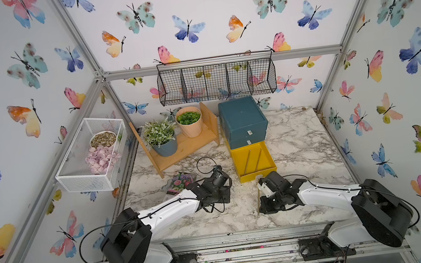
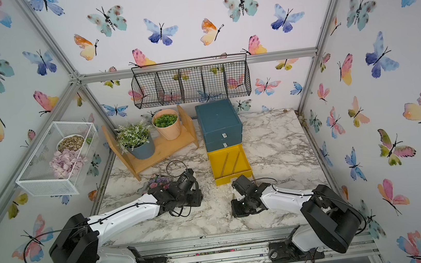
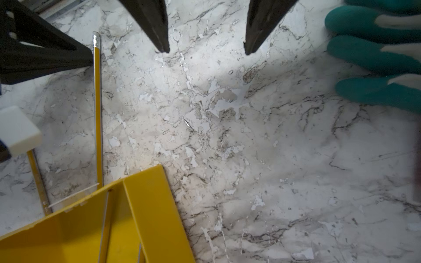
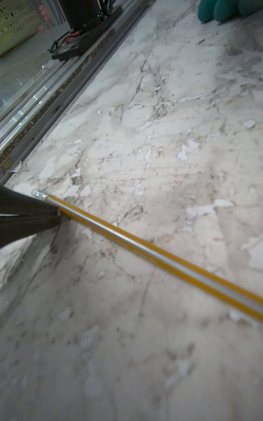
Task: Please place the pencils in the drawer according to their color
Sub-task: Adjust the pencil at the center of the board, then pick up the pencil from the center of the board.
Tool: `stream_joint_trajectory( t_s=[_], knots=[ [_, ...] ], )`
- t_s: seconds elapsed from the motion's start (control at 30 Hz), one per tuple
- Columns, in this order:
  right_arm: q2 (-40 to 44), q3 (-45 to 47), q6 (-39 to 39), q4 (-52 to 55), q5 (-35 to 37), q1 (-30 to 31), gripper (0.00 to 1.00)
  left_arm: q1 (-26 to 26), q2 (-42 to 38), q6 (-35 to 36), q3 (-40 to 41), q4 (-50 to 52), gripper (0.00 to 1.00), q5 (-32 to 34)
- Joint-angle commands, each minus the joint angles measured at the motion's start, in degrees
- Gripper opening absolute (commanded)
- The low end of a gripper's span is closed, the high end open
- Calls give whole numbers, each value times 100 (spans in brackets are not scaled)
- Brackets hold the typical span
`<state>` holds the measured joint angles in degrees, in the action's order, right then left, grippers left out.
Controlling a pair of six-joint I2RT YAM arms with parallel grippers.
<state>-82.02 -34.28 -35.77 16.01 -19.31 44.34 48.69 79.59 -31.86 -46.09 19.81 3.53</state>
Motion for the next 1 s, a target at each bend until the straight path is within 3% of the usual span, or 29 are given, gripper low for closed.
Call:
stream_joint_trajectory(
  t_s=[0.0,0.43,0.63,0.67,0.73,0.97],
  knots=[
    [-294,-187,114,-217,11,144,9,-8,-388,145,301,-250,58,-329],
    [-1325,-1041,149,-649,415,521,10,90,-1441,469,1722,-1762,46,-1363],
    [-1408,-1306,149,-639,573,523,11,474,-1138,956,1652,-1719,44,-874],
    [-1356,-1325,132,-601,589,523,10,552,-1038,1075,1601,-1697,40,-741],
    [-1167,-1319,89,-457,746,523,13,633,-899,1261,1533,-1700,35,-569],
    [-256,-1048,-71,78,1526,523,18,678,-699,1829,1596,-2126,35,-549]
  ],
)
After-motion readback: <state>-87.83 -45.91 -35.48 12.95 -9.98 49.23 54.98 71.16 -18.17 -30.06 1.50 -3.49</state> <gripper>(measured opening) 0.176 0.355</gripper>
